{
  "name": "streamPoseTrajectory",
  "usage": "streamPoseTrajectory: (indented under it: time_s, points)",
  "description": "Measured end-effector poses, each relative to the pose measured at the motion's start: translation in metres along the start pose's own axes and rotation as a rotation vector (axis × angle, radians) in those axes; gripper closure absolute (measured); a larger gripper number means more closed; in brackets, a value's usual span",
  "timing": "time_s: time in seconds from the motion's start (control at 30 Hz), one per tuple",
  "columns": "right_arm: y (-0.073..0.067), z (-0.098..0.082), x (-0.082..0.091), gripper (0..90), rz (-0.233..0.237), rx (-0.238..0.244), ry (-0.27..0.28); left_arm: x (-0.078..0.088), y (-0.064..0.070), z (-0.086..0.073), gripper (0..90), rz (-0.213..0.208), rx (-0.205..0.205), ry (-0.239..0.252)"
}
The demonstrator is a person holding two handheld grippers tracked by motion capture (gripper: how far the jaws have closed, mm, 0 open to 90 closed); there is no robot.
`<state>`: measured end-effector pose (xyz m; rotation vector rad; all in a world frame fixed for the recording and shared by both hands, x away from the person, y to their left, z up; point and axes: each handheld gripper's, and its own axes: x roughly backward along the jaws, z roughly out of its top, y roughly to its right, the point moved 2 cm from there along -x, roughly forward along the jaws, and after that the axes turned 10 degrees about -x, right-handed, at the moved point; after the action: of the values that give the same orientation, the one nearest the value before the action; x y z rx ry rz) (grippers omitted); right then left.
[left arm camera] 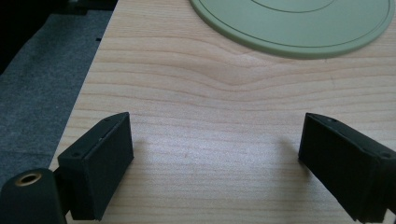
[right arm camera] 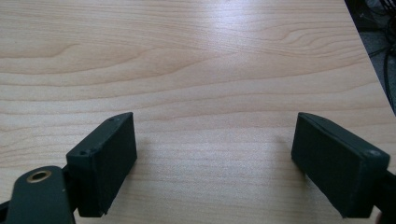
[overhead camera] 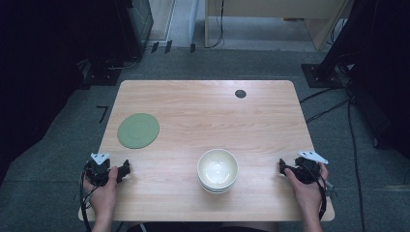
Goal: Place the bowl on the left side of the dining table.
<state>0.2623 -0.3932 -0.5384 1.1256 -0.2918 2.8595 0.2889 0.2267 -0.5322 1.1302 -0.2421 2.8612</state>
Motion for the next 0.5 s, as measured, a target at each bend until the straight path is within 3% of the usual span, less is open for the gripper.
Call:
streamPoseTrajectory:
  time_s: [0.3, 0.5]
  points:
    - [-0.0005, 0.0002, -0.0002, 13.8, -0.007, -0.008, 0.002, 0.0004, -0.0001, -0.0004, 9.5, -0.004, -0.003, 0.001]
    - [-0.0028, 0.0037, 0.0033, 14.6, 0.007, -0.07, 0.03, 0.0016, -0.0037, -0.0001, 9.4, 0.001, 0.026, -0.003]
